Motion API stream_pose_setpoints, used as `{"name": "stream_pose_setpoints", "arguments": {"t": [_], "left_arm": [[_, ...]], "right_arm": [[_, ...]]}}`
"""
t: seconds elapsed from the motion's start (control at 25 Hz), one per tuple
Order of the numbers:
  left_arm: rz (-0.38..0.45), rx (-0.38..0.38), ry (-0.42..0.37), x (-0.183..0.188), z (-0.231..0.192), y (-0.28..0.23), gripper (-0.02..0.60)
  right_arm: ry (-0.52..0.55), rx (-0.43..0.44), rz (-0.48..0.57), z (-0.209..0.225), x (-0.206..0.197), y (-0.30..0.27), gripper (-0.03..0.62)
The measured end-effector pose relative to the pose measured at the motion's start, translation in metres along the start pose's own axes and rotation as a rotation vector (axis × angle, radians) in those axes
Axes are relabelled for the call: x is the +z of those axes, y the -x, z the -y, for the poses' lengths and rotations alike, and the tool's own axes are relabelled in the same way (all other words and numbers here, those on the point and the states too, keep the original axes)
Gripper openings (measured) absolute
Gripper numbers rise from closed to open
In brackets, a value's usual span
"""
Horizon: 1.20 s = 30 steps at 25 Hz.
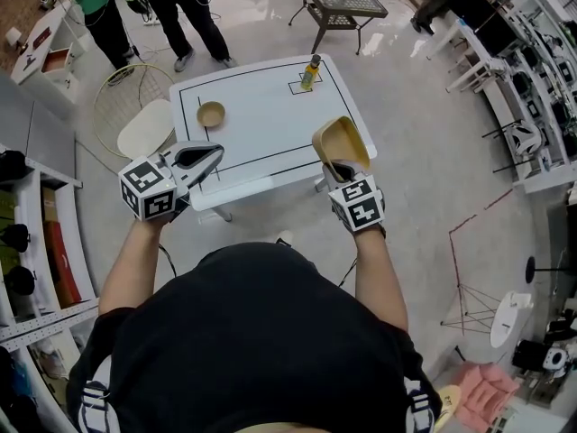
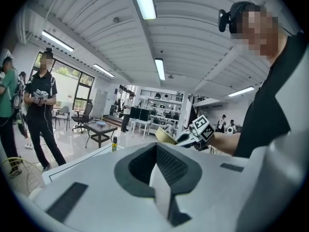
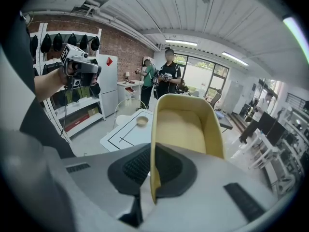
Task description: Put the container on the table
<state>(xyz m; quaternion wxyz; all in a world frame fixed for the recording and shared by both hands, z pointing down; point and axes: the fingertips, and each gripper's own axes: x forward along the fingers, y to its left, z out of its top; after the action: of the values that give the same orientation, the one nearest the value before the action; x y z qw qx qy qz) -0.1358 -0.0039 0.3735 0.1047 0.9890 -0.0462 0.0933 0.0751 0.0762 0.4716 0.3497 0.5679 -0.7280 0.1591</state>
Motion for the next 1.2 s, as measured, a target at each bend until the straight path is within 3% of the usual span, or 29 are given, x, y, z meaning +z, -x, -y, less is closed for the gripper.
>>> {"name": "stream_pose_setpoints", "arguments": {"t": [0.72, 1.2], "left_arm": [[-0.039, 0.027, 0.017, 0.0, -0.02, -0.074, 0.006], [-0.035, 0.067, 0.01, 0.022, -0.025, -0.11, 0.006]], "right_arm": [[-0.001, 0.059, -0.017, 0.065, -0.017, -0.033, 0.008], [0.049, 0.092, -0.003, 0.112, -0.006, -0.036, 0.008]]}}
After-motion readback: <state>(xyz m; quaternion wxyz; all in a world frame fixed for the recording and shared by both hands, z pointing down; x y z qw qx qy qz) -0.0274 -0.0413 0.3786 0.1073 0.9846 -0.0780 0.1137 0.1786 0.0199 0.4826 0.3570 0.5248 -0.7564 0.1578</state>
